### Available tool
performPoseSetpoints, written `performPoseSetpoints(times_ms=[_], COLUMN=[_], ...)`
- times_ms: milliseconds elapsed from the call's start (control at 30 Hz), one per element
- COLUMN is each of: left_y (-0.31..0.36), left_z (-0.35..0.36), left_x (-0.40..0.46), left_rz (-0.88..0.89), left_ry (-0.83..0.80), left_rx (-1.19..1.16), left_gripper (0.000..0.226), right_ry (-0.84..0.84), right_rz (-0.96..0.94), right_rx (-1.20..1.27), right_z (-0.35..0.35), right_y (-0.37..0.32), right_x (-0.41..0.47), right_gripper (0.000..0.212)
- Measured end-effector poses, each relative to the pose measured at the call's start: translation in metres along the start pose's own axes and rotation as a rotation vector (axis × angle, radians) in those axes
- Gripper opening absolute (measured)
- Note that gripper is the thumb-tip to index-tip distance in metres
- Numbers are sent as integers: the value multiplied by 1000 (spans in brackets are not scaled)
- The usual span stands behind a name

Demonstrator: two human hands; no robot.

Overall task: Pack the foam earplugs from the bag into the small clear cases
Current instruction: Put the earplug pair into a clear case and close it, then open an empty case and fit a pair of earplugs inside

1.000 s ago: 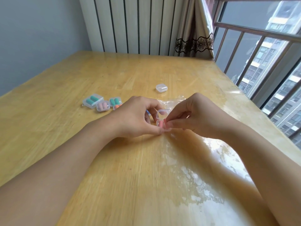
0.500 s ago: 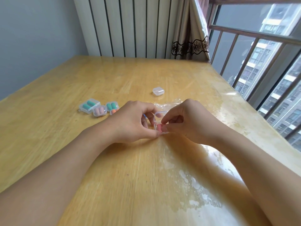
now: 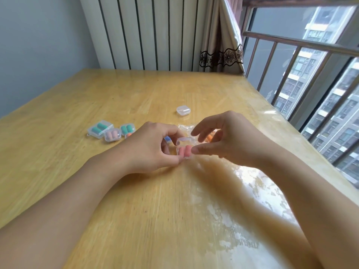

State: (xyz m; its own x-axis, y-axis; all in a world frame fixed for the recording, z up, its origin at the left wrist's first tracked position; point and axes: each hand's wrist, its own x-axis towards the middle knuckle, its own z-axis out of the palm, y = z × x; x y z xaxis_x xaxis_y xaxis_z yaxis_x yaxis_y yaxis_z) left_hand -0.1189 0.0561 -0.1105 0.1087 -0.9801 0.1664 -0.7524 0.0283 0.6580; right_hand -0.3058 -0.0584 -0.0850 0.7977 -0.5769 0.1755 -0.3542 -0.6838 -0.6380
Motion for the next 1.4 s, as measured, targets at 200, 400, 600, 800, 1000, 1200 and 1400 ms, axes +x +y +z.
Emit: performPoseSetpoints(times_ms=[200,400,600,800,1000,1200,1400], left_y=[-2,-6,-3,7,-1,-9,-11], left_z=[-6,-3,0,5,-22,-34,-28], left_x=[1,4,4,3,-3,-5,25], left_rz=[183,245,144,95,-51,-114,-162], left_ry=[59,75,57,24,130,221,335], left_rx=[178,153,145,164,447,313,308], left_gripper=[20,15,33,16,26,32,28], right_ry=[-31,-34,-51,-39,454,256,149], right_rz=[-119,-132,-114,-164,10,67,-20], right_rx=[-179,-204,-182,-215,44,-100,-243], right_z=[16,16,17,13,-20,-13,-9], right_y=[-2,-4,-6,-5,16,20,14], right_x=[0,0,1,1,10,9,6], right_gripper=[12,10,4,2,8,11,9])
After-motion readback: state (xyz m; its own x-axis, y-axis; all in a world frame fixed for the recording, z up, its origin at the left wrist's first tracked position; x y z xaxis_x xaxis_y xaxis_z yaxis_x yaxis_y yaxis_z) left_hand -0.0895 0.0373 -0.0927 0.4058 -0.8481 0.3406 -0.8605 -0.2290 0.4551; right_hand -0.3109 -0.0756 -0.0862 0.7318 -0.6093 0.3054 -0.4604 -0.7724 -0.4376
